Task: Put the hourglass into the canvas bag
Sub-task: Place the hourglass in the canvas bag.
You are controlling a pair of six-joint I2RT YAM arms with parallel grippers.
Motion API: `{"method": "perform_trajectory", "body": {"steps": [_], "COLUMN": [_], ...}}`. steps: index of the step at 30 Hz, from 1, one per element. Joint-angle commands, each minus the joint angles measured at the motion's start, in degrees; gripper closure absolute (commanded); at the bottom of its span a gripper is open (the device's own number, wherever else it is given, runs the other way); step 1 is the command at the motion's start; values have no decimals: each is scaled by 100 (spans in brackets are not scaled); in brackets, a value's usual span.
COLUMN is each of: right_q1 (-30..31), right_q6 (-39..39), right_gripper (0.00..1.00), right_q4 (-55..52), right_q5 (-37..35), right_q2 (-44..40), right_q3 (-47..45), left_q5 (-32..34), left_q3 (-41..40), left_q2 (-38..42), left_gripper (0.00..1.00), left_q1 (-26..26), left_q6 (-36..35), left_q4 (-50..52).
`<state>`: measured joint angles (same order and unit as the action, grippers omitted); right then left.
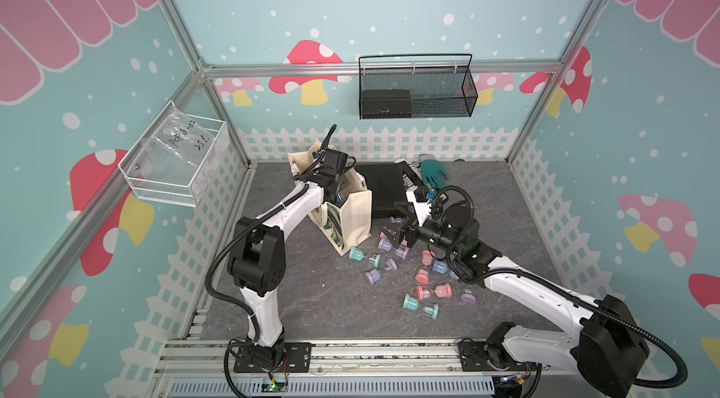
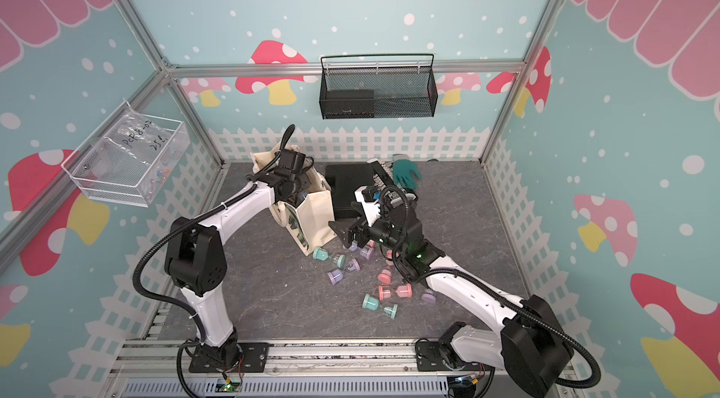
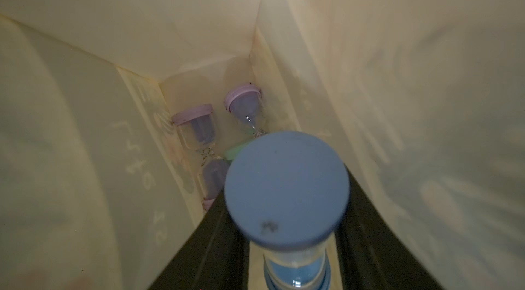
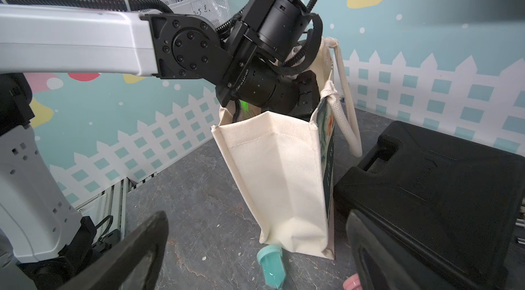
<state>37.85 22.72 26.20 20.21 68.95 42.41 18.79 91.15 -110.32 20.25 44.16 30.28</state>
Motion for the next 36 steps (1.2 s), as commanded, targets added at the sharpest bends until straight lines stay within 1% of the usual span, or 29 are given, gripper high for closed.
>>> {"method": "perform_trajectory", "body": {"steps": [1, 2, 3, 5, 9, 13, 15, 19, 26, 36], "right_q1": [-38, -36, -32, -45, -58, -87, -102, -111, -124, -135], "right_q6": [-92, -88, -92, -80, -127, -118, -102, -66, -31, 100], "right_gripper": [0, 0, 0, 0, 0, 1, 0, 0, 0, 0], "right_q4": [127, 140, 142, 132, 156, 158, 155, 118, 122, 125], "right_q5": [-43, -51, -62, -65, -124, -148, -151, -126, -123, -92], "right_q2": [11, 13, 19, -6, -63, -113, -124, -135, -204, -276], "right_q3": [48, 31, 30, 14, -87, -145, -146, -91, -140, -172], "left_q5": [-15, -15, -223, -297, -141, -131, -99, -108, -82, -156], "left_q3": [48, 35, 49, 54, 86, 54, 17, 18, 28, -131], "left_q2": [-173, -239, -298, -366, -397, -377, -341, -265, -16, 789], "left_gripper": [74, 73, 72, 69, 64, 53, 51, 43, 39, 36], "left_q1": [-39, -36, -34, -21, 40, 45, 44, 50, 49, 58], "left_q6": [241, 250, 276, 311, 295, 316, 331, 304, 227, 23], "left_q4": [-21, -27, -23, -14, -11, 4, 4, 22, 61, -57]}}
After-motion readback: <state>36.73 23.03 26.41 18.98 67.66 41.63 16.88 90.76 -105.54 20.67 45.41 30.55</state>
